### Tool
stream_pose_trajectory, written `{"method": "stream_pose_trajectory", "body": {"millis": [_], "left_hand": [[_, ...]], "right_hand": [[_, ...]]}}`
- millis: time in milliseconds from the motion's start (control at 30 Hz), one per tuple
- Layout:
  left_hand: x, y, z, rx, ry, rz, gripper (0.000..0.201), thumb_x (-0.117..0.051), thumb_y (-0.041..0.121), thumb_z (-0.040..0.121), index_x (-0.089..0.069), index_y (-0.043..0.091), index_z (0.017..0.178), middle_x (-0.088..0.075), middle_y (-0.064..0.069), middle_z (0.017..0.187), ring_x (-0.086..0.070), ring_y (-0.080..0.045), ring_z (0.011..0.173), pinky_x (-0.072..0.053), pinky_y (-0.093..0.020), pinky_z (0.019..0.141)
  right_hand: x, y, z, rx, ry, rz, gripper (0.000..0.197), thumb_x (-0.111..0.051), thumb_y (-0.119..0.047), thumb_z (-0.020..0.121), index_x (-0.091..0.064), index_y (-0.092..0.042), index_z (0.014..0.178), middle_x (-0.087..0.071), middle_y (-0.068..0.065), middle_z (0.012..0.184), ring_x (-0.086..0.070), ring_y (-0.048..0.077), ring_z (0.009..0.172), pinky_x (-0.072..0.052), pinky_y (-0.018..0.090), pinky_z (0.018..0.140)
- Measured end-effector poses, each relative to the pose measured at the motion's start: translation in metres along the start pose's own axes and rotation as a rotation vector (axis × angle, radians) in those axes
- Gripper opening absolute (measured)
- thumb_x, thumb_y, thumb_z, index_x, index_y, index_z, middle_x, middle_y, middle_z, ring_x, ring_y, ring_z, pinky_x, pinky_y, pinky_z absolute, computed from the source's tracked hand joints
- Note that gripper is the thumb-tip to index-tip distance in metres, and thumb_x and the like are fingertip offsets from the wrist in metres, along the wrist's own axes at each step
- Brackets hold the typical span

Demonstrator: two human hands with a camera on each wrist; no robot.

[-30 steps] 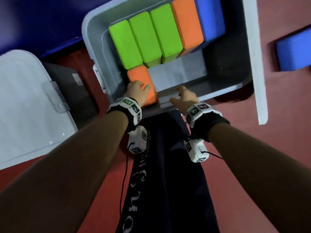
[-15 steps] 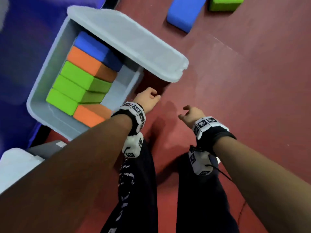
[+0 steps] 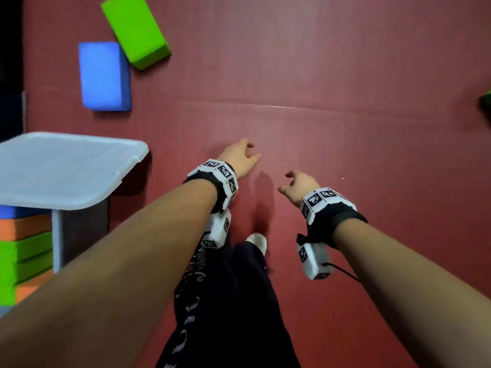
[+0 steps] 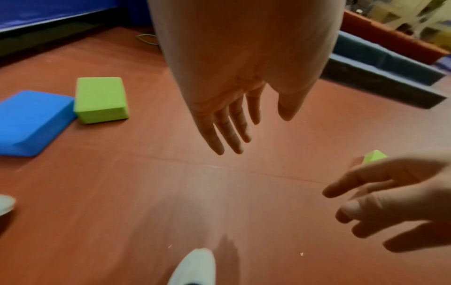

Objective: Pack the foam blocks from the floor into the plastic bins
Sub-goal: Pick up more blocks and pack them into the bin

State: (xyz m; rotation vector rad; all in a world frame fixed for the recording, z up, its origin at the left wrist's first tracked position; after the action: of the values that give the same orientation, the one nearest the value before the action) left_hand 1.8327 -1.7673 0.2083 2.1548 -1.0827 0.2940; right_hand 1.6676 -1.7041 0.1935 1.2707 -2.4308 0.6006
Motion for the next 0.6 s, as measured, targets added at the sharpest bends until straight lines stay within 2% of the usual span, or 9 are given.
{"method": "stream_pose_trajectory", "body": {"millis": [100, 233, 333, 467, 600], "left_hand": [[-0.013, 0.089, 0.033, -0.07, -0.049, 0.053, 0.042, -0.052, 0.031, 0.095, -0.047, 0.011, 0.131, -0.059, -0.009, 0.117, -0.056, -0.026, 0.108, -0.037, -0.025, 0.085], [-0.038, 0.189, 0.078, -0.137, -0.107, 0.104, 0.042, -0.052, 0.031, 0.095, -0.046, 0.011, 0.132, -0.059, -0.008, 0.118, -0.057, -0.025, 0.107, -0.038, -0.026, 0.086], [-0.065, 0.272, 0.123, -0.166, -0.178, 0.175, 0.042, -0.053, 0.032, 0.095, -0.047, 0.013, 0.132, -0.06, -0.007, 0.118, -0.057, -0.024, 0.106, -0.038, -0.026, 0.085], [-0.09, 0.354, 0.175, -0.223, -0.234, 0.273, 0.043, -0.053, 0.033, 0.095, -0.047, 0.012, 0.132, -0.06, -0.008, 0.121, -0.057, -0.025, 0.109, -0.04, -0.028, 0.089], [-0.119, 0.43, 0.218, -0.259, -0.281, 0.367, 0.044, -0.053, 0.033, 0.094, -0.047, 0.012, 0.132, -0.06, -0.009, 0.123, -0.057, -0.026, 0.111, -0.041, -0.029, 0.091]], "right_hand": [[0.07, 0.047, 0.013, -0.058, 0.046, 0.065, 0.05, -0.059, -0.03, 0.09, -0.046, -0.014, 0.136, -0.058, 0.012, 0.129, -0.053, 0.029, 0.119, -0.041, 0.029, 0.096], [0.159, 0.103, 0.035, -0.151, 0.091, 0.184, 0.05, -0.059, -0.029, 0.09, -0.046, -0.015, 0.136, -0.058, 0.012, 0.129, -0.055, 0.029, 0.116, -0.042, 0.028, 0.092], [0.228, 0.157, 0.06, -0.246, 0.111, 0.262, 0.048, -0.059, -0.028, 0.09, -0.047, -0.014, 0.135, -0.057, 0.012, 0.129, -0.054, 0.029, 0.118, -0.041, 0.029, 0.096], [0.297, 0.207, 0.088, -0.321, 0.129, 0.347, 0.048, -0.059, -0.027, 0.09, -0.047, -0.014, 0.135, -0.056, 0.012, 0.131, -0.052, 0.029, 0.121, -0.04, 0.031, 0.098], [0.358, 0.264, 0.108, -0.407, 0.178, 0.484, 0.047, -0.059, -0.025, 0.09, -0.047, -0.013, 0.134, -0.057, 0.013, 0.129, -0.054, 0.029, 0.118, -0.042, 0.03, 0.093]]}}
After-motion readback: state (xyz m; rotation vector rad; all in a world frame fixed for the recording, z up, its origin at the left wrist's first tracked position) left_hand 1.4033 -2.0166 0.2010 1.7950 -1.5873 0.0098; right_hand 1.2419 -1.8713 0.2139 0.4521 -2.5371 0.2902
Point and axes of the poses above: each hand's wrist, its own z-axis towards the middle knuckle, its own x-axis out of the back of the hand, y = z × x, the point moved 10 cm from there along z, towards the middle knuckle
